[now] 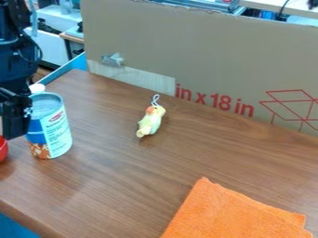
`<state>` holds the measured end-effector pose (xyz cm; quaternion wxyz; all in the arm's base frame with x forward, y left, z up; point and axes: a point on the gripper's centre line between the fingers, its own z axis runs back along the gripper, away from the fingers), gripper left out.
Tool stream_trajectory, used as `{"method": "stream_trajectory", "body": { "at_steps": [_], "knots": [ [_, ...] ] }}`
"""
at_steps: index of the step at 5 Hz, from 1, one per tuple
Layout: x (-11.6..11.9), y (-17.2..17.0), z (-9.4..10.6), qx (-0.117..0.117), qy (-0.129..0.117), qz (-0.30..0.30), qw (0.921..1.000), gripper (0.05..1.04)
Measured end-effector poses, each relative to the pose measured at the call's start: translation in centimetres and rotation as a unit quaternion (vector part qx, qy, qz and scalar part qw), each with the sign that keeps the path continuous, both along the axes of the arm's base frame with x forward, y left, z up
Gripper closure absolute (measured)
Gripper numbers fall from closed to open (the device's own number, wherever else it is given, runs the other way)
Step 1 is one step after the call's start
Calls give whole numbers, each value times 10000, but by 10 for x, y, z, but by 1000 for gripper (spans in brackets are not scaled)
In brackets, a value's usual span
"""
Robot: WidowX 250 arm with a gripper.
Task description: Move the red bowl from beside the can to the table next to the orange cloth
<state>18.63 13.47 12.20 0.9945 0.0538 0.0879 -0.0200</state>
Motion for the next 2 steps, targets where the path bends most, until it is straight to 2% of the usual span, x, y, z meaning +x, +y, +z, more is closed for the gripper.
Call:
{"method": "stream_trajectory", "body": {
  "at_steps": [1,2],
  "knots": [
    [1,23,-7,312,-139,-9,9994,83],
    [0,35,-19,384,-103,-54,9992,83]
  ]
}}
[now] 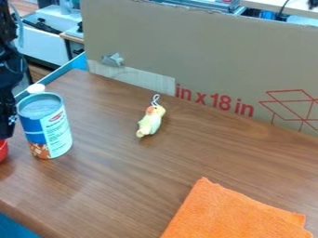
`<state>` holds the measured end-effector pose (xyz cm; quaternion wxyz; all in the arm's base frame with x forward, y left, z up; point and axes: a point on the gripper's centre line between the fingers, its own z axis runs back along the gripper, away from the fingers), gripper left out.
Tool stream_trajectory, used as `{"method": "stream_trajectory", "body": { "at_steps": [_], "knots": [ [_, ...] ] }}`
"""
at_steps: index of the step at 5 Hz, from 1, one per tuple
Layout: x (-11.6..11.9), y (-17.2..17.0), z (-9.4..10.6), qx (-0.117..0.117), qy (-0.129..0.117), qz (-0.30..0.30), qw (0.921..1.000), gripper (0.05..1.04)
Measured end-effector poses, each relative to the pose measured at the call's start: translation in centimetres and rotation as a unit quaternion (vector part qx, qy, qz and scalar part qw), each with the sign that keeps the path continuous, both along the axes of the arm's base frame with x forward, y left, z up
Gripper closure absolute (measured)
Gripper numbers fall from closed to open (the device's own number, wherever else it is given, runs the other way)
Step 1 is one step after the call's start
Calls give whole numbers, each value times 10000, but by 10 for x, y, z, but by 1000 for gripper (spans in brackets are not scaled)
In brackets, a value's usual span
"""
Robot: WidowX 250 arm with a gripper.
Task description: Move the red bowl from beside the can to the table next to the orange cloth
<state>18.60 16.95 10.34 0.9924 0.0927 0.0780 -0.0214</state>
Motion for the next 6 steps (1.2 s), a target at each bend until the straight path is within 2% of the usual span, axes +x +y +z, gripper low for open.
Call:
{"method": "stream_trajectory", "body": {
  "at_steps": [1,2,5,6],
  "knots": [
    [-9,17,-17,-320,1,-8,9995,83],
    [-8,20,-29,-550,-93,-133,9984,83],
    [-5,23,-51,-716,-17,-162,9973,83],
    [0,25,-56,-728,-72,-151,9972,83]
  ]
}}
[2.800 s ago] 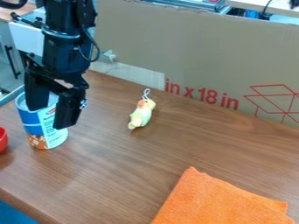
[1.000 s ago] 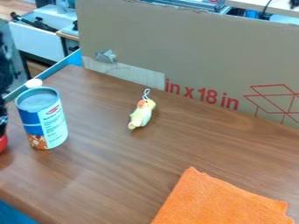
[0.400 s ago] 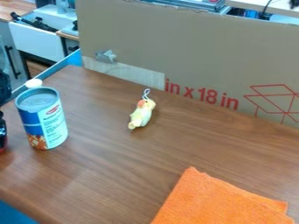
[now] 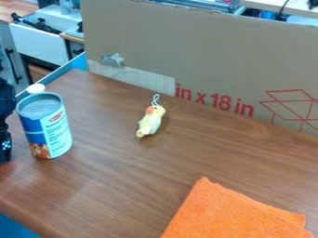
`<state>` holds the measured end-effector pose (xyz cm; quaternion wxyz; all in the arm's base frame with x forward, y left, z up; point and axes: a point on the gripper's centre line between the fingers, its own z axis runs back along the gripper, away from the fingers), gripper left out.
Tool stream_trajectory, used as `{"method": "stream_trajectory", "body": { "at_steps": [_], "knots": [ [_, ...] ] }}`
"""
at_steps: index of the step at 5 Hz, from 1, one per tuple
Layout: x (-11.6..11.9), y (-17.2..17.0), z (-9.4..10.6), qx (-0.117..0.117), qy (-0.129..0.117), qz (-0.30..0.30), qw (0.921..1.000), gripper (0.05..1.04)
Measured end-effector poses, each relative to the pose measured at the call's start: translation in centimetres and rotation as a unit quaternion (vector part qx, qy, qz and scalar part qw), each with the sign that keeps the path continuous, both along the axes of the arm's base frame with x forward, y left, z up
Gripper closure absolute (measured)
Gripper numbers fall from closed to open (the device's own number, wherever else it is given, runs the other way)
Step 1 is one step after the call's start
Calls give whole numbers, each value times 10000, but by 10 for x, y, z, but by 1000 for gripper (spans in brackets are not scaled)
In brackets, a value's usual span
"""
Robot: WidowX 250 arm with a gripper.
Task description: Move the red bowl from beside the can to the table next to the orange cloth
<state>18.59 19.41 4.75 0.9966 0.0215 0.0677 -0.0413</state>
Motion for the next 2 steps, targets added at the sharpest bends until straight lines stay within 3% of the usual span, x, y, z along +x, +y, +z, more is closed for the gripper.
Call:
{"method": "stream_trajectory", "body": {
  "at_steps": [2],
  "knots": [
    [7,3,-5,56,-189,-14,9998,83]
  ]
}}
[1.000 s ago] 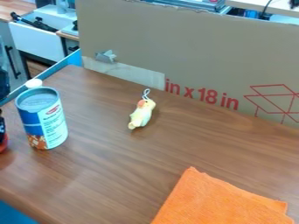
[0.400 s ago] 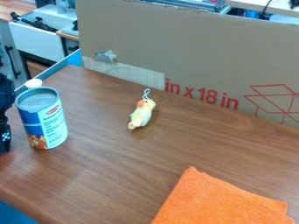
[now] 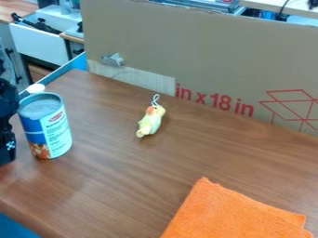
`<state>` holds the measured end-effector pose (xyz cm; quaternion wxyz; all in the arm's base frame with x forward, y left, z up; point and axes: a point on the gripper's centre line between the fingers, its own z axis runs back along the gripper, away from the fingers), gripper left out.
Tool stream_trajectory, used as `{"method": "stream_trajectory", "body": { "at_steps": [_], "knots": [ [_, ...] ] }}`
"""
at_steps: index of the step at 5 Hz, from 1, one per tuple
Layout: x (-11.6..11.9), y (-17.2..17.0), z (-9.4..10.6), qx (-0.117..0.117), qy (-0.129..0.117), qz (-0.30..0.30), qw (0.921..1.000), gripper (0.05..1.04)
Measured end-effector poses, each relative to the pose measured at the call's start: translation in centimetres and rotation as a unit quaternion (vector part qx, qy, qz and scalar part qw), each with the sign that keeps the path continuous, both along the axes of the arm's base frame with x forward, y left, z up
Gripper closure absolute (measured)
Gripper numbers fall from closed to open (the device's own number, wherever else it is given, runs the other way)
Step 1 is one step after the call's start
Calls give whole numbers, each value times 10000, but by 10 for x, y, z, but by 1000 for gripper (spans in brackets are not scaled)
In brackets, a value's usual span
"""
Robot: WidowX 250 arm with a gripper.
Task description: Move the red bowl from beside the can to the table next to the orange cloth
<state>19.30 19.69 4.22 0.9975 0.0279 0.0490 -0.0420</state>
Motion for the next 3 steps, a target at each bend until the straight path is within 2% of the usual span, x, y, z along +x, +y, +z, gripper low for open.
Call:
{"method": "stream_trajectory", "body": {
  "at_steps": [1,2,3],
  "knots": [
    [4,4,-1,13,-50,-36,10000,133],
    [2,10,-2,6,-84,-12,10000,419],
    [-1,14,-2,-59,-154,-5,9999,747]
  ]
}}
